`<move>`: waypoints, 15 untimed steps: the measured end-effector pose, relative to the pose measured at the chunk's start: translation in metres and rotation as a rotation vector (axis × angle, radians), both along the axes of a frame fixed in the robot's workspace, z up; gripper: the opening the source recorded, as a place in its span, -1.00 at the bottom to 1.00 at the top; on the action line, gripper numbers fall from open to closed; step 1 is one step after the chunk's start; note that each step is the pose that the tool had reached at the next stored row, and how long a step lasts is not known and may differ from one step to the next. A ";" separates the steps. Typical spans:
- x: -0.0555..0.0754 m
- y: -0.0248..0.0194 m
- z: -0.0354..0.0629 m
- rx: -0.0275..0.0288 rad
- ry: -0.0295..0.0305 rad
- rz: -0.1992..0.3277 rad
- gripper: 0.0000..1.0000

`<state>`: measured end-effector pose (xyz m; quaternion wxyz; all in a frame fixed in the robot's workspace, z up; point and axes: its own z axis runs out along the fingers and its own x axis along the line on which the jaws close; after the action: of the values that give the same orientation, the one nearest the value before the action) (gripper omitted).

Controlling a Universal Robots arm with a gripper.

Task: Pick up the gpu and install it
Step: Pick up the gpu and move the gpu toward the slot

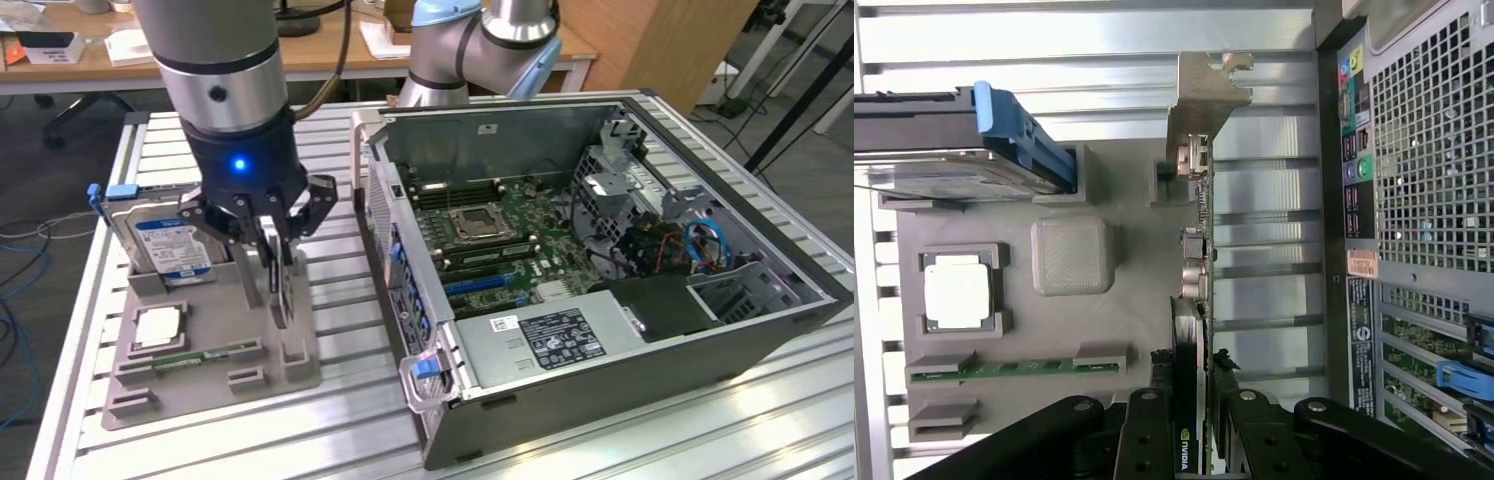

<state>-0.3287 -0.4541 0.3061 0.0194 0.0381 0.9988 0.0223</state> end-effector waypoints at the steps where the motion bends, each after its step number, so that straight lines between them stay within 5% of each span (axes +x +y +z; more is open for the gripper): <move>1: 0.000 0.0000 0.0018 0.0000 0.0000 0.000 -0.47; 15: 0.000 0.0000 0.0289 0.0000 0.0001 -0.001 -0.47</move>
<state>-0.3287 -0.4541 0.3349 0.0194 0.0384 0.9988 0.0222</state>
